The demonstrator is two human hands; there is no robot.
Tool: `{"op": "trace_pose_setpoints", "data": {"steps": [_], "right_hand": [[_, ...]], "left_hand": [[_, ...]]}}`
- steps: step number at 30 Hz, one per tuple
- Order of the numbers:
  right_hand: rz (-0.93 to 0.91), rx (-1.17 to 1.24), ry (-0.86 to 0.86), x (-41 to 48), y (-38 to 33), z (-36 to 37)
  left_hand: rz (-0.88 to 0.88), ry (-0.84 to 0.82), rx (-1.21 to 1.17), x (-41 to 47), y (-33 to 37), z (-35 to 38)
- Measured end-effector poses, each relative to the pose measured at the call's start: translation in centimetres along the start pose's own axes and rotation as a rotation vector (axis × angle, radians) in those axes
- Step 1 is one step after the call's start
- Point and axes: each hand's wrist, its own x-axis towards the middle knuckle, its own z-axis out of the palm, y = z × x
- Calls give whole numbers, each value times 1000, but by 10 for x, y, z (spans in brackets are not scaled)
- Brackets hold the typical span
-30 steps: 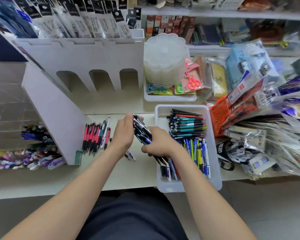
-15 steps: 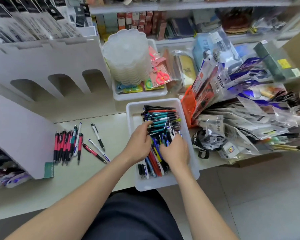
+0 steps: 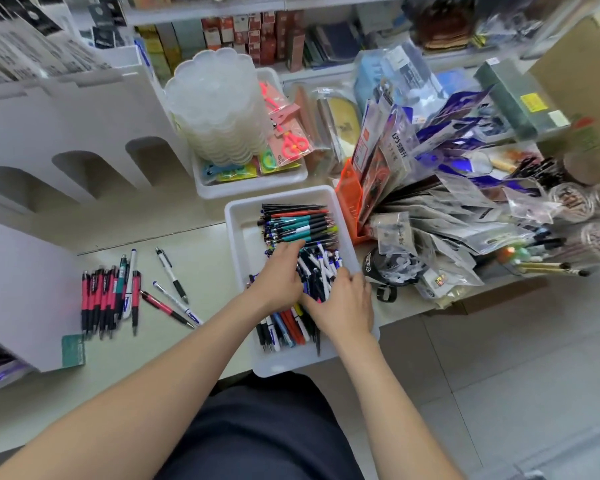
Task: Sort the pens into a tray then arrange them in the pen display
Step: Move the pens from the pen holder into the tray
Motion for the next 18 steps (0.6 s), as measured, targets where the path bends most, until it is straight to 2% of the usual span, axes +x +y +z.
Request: {"op": "trace_pose_setpoints", "data": {"steps": [3, 6, 9, 15, 18], "right_hand": [[-18, 6, -43, 0, 10, -4], [-128, 82, 46, 0, 19, -3], [-185, 151, 54, 2, 24, 3], [-183, 335, 34, 5, 34, 4], [-182, 369, 23, 2, 40, -3]], "left_hand": [[12, -25, 72, 8, -2, 4], [55, -47, 134, 13, -3, 7], [114, -86, 106, 13, 4, 6], [144, 160, 72, 8, -10, 16], [199, 144, 150, -2, -14, 28]]}}
